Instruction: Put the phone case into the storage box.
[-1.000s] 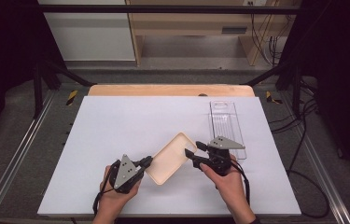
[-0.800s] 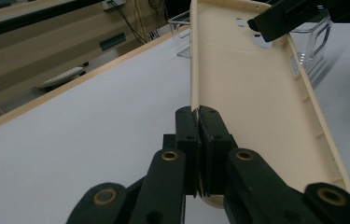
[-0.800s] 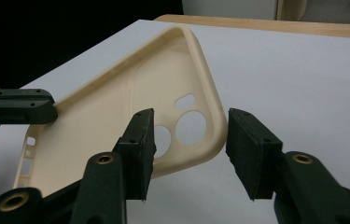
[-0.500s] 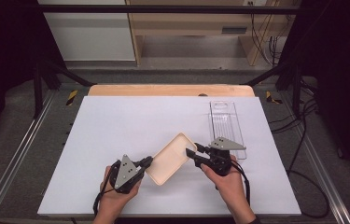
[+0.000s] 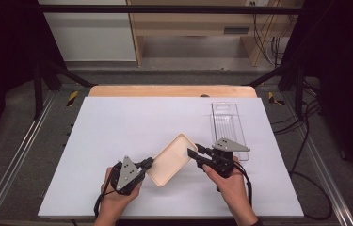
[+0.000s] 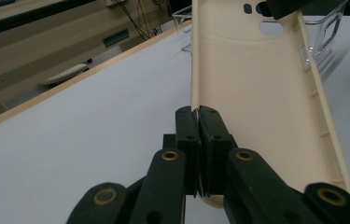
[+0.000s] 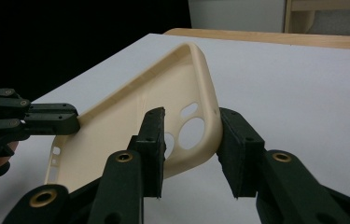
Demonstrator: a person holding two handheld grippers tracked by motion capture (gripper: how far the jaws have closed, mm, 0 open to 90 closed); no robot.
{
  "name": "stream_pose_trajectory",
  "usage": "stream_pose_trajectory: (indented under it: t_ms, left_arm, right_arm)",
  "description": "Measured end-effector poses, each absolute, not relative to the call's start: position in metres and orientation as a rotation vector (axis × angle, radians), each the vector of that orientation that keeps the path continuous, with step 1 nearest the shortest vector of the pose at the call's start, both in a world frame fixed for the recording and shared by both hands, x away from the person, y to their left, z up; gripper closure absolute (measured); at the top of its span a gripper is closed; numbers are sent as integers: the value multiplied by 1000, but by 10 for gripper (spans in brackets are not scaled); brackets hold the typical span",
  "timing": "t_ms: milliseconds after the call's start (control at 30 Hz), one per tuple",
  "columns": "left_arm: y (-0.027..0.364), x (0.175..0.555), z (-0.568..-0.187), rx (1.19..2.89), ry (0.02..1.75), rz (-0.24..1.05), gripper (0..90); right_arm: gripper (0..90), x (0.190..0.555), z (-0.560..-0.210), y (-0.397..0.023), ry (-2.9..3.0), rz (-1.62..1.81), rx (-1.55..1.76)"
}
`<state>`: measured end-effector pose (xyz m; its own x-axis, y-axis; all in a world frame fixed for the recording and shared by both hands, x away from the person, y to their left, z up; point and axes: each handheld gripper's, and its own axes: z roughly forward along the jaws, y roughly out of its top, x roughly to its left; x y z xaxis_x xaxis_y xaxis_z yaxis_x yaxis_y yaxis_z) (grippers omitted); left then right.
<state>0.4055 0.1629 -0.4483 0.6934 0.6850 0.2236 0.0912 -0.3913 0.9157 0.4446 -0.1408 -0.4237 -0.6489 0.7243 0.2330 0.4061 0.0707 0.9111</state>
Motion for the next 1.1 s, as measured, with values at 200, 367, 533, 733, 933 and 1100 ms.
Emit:
stream_pose_trajectory:
  t_ms: [200, 367, 533, 733, 933, 1100]
  left_arm:
    - [162, 406, -448, 1897, 595, 763, 880]
    - [163, 406, -448, 1898, 602, 756, 880]
    - [162, 405, -448, 1896, 594, 756, 880]
    - [160, 404, -447, 1901, 573, 759, 879]
    - [156, 402, -447, 1910, 560, 741, 878]
    - [154, 401, -450, 1921, 565, 723, 878]
  right_arm:
    - [614, 444, -422, -140, 2063, 1628, 1121]
    - [631, 444, -422, -140, 2063, 1621, 1115]
    - [683, 444, -422, -143, 2051, 1639, 1130]
    - [747, 444, -422, -148, 2021, 1640, 1141]
    - [772, 443, -424, -147, 1999, 1567, 1114]
    - [782, 441, -424, -145, 1972, 1532, 1101]
